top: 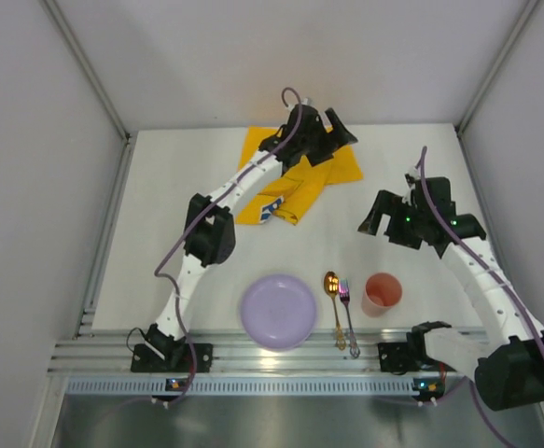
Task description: Set the dinner table for one person
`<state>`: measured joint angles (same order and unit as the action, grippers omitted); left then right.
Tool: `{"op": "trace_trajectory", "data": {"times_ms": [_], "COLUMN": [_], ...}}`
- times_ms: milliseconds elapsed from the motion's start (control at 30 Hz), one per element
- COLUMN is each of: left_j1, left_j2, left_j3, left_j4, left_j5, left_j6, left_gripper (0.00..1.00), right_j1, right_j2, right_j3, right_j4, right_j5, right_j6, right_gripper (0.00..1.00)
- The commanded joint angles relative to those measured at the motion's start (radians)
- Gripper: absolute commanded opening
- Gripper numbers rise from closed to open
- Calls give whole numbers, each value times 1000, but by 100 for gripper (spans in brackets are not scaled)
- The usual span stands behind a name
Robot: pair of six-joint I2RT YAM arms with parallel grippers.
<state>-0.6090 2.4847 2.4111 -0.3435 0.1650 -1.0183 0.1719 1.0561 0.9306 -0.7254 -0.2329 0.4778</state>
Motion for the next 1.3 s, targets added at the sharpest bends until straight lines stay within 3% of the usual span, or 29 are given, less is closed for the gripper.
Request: {"op": "trace_trajectory", "data": {"times_ms": [0,133,300,400,567,833,1133,1267], "left_j1": [83,136,259,310,362,379,399,408], "left_j2": [-214,-361,-490,-555,-572,-495,-383,-299], "left_j3": [-119,-216,-448,-637,-811,-826,-790,-739], "left_j4": [26,-122,-256,-230,-173,-215,-190,-196], "left_j5": [-82,-229,-286,-300,-220,-102,-59,-25], "left_j6": [84,207,338,406,449,478,506,511], "left_gripper": [99,99,99,99,98,96,93,87], "right_j1": [0,-2,-69,-104,-120,-112,-101,-78], "right_j2": [39,146,385,531,776,1094,1265,1318], "right_j3": [56,157,303,382,577,856,1007,1033], "right_j4": [35,64,208,321,331,285,221,215], "right_j5": [-3,-25,-136,-155,-14,105,158,139], "right_j6": [-28,8,157,257,294,323,309,311], "right_gripper": [100,100,100,100,97,94,91,85]}}
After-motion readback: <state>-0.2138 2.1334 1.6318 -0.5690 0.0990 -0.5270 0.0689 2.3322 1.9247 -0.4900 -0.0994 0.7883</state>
